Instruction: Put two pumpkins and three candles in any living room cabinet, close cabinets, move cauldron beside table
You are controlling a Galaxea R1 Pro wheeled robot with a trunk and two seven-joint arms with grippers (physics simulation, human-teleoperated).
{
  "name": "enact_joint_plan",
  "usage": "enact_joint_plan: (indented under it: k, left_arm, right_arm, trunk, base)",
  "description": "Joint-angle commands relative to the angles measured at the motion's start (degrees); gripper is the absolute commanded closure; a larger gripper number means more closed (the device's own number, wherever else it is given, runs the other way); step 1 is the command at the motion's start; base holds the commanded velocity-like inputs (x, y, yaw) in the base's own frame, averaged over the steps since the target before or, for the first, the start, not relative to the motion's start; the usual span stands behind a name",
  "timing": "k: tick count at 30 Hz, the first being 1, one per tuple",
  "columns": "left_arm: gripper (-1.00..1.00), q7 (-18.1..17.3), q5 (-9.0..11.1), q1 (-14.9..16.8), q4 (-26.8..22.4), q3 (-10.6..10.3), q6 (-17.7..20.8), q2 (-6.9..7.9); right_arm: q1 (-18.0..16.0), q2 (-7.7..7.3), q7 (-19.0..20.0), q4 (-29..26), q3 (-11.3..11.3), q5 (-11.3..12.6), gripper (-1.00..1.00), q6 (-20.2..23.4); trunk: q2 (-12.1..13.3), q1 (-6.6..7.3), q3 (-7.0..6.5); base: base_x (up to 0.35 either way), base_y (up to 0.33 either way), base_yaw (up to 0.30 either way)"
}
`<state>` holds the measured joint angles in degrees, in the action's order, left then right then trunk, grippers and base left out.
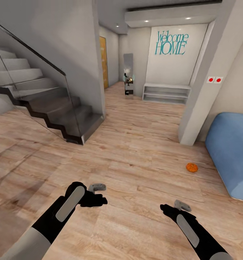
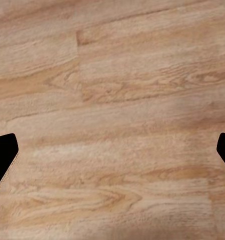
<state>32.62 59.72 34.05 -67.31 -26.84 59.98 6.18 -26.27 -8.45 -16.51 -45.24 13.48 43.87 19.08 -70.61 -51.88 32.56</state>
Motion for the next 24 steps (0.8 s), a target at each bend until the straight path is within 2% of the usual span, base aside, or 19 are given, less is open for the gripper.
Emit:
enact_joint_plan:
  k: [1, 11, 24]
  left_arm:
    - [-1.0, 0.6, 0.6, 0.1, -0.1, -0.2, 0.0, 0.06]
    - [-1.0, 0.6, 0.5, 0.1, -0.1, -0.3, 0.0, 0.06]
    - [-1.0, 0.7, 0.5, 0.1, -0.1, -1.1, 0.0, 0.06]
  right_arm:
    - [0.0, -0.08, -0.5, -0.1, 0.3, 0.5, -1.0, 0.1]
    - [0.0, -0.07, -0.5, -0.1, 0.3, 0.6, -1.0, 0.2]
    - [0.0, -0.08, -0.5, -0.1, 0.3, 0.6, -1.0, 0.1]
  trunk:
    - [0.0, -0.04, -0.04]
    - [0.0, -0.04, -0.66]
    - [0.0, -0.04, -1.47]
  base:
    - [0.313, 0.0, -0.073]
    - [0.313, 0.0, -0.049]
    - [0.307, 0.0, -0.206]
